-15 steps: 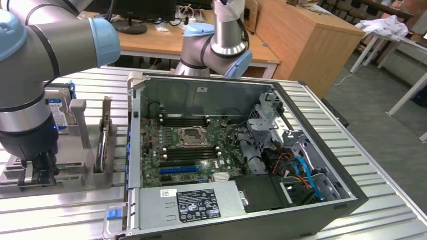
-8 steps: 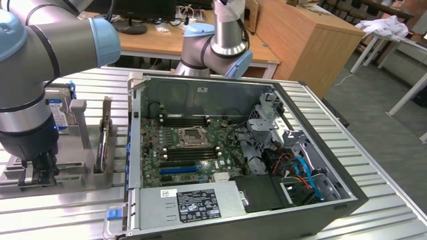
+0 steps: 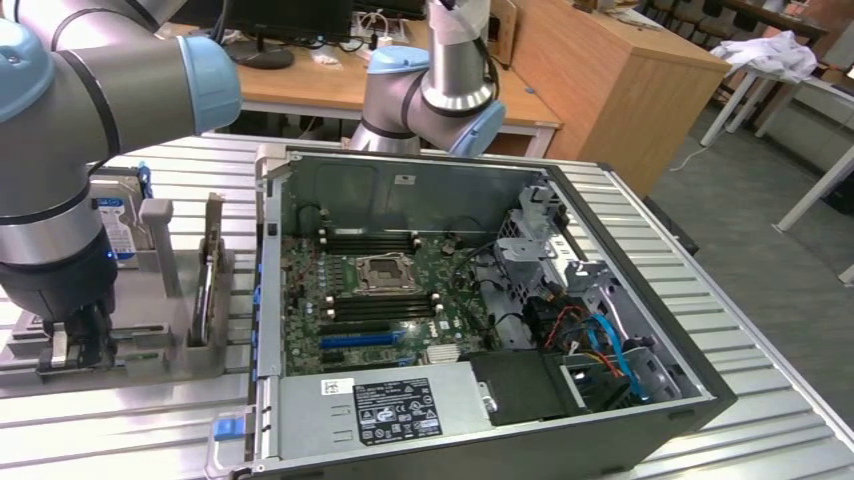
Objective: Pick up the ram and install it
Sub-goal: 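Pick up the ram and move it above insertion slot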
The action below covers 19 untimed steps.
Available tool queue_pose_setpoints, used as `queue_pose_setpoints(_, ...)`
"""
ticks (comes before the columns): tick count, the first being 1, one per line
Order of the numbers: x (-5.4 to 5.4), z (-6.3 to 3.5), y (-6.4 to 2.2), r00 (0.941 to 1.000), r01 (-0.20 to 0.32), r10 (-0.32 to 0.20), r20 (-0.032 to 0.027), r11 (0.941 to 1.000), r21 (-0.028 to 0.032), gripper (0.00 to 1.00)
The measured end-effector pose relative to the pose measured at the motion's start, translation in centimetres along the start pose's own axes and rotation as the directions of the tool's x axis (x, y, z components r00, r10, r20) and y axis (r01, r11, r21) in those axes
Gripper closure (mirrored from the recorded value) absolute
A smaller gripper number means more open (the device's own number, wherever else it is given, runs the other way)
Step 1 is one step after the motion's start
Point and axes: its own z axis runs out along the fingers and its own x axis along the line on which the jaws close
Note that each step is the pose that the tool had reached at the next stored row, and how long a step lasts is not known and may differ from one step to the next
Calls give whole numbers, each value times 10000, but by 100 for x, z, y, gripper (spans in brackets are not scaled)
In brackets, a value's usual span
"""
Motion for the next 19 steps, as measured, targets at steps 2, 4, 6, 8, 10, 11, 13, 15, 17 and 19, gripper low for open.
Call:
queue_pose_setpoints(2,0,0,0,10000,0,0,1,10000,0,85)
queue_pose_setpoints(4,0,0,0,10000,-1,1,0,10000,-1,88)
queue_pose_setpoints(6,0,0,0,10000,0,0,1,10000,-1,88)
queue_pose_setpoints(8,0,0,0,10000,0,0,0,10000,-1,88)
queue_pose_setpoints(10,0,0,0,10000,0,0,0,10000,-1,88)
queue_pose_setpoints(11,0,0,0,10000,0,0,0,10000,-1,88)
queue_pose_setpoints(13,0,-1,0,10000,0,0,2,10000,1,88)
queue_pose_setpoints(15,-1,-16,0,10000,0,0,0,10000,0,88)
queue_pose_setpoints(17,-1,-41,0,10000,0,0,0,10000,0,88)
queue_pose_setpoints(19,-2,-72,1,10000,0,0,-1,10000,-1,88)
